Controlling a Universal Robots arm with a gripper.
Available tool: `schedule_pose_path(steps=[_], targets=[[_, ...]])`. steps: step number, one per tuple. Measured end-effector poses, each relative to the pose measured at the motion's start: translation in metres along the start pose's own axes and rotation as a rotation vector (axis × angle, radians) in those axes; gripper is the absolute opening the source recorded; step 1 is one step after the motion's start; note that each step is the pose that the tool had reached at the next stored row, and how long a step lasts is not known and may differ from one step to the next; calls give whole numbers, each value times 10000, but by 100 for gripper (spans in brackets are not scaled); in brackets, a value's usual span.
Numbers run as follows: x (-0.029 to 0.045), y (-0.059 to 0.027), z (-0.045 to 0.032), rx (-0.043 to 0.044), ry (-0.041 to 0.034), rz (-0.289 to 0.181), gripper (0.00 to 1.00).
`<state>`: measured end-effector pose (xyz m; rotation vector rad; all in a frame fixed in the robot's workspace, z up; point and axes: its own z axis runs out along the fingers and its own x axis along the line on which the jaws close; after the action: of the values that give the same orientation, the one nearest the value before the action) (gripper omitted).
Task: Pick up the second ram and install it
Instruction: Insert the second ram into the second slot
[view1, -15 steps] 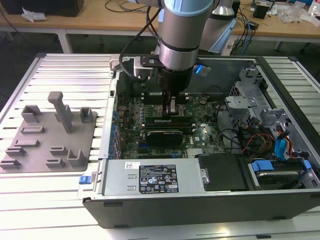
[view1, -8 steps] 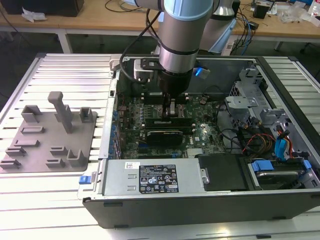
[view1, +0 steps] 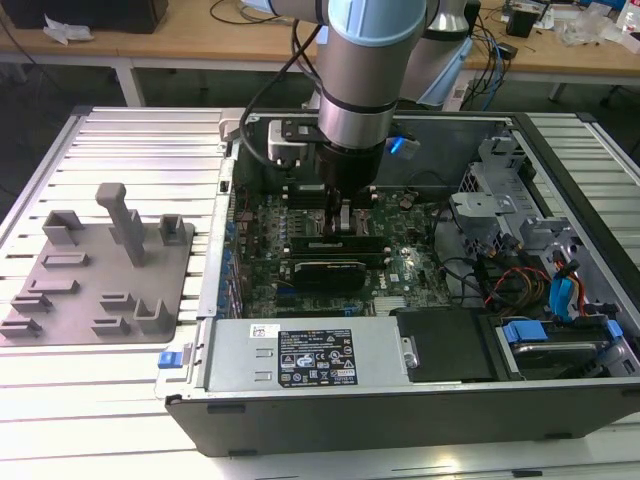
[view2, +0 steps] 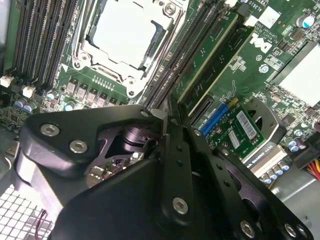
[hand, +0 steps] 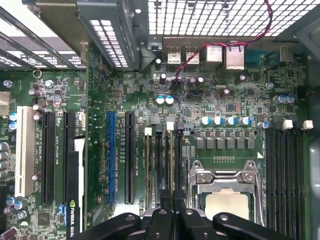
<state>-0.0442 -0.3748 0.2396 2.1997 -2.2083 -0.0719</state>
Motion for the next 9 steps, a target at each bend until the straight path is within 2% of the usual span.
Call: schedule_pose_path(steps=[9], targets=[[0,-2,26,2,0,32,9]])
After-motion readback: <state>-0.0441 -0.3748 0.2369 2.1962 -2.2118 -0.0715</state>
